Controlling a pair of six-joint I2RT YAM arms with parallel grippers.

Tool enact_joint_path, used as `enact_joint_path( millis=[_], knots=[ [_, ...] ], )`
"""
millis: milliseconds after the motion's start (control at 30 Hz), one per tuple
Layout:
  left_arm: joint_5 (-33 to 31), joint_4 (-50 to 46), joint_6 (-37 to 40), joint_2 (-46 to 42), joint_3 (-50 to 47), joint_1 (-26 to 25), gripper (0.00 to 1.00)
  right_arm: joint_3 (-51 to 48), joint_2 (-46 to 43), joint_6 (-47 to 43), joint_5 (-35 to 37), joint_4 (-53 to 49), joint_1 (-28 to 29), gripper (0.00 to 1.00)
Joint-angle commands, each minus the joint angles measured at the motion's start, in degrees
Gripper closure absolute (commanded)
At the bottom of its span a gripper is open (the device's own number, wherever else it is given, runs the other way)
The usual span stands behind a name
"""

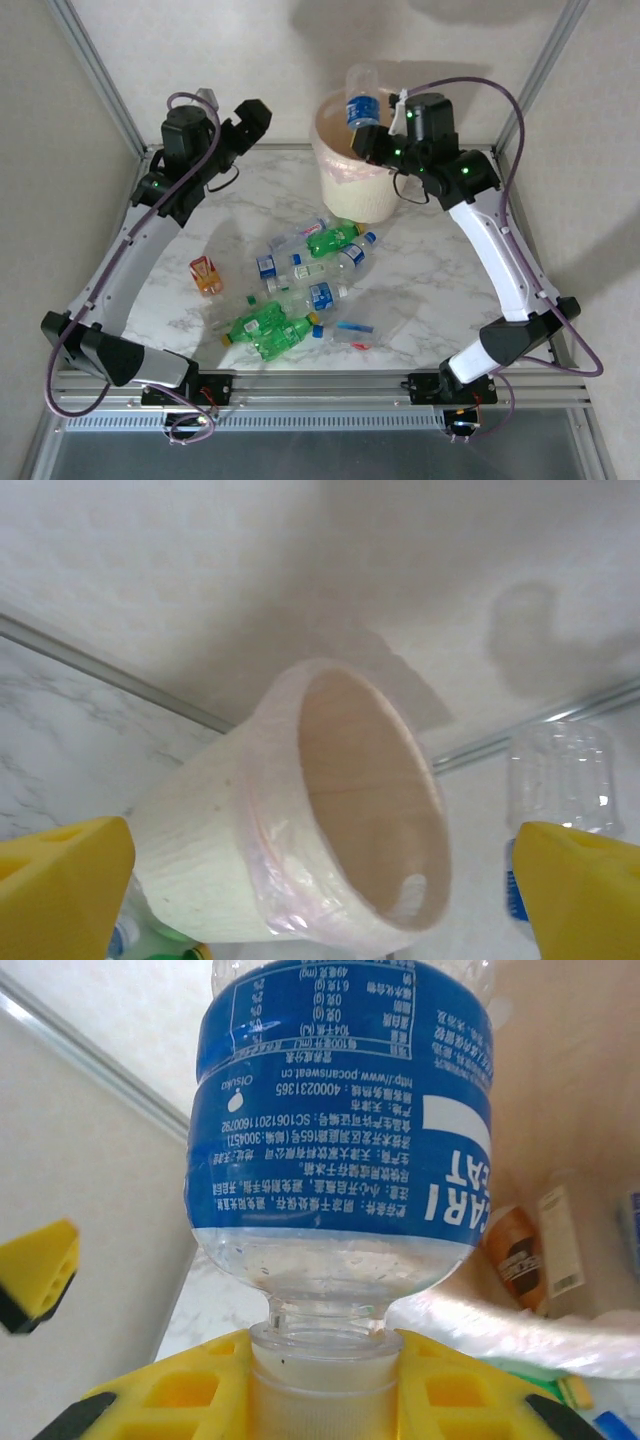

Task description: Put the plastic bottles in the bin

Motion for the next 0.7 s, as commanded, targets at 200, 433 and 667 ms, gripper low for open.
enact_joint_path(
  millis=[200, 433, 667],
  knots=[
    [-7.38, -6.42, 1.31, -4.4, -3.71, 3.06, 0.08, 9.64, 9.41, -4.19, -1.25, -5.05, -4.86, 0.85],
    [-6.95, -13.25, 0.76, -4.83, -4.91, 7.4, 0.11, 13.44, 15.47, -4.58, -1.74, -4.59, -4.98, 0.83],
    [-10.65, -17.35, 1.33, -9.33, -10.57, 10.04, 0.09, 17.08, 19.05, -5.49, -1.6, -5.53, -5.03, 0.43]
  ],
)
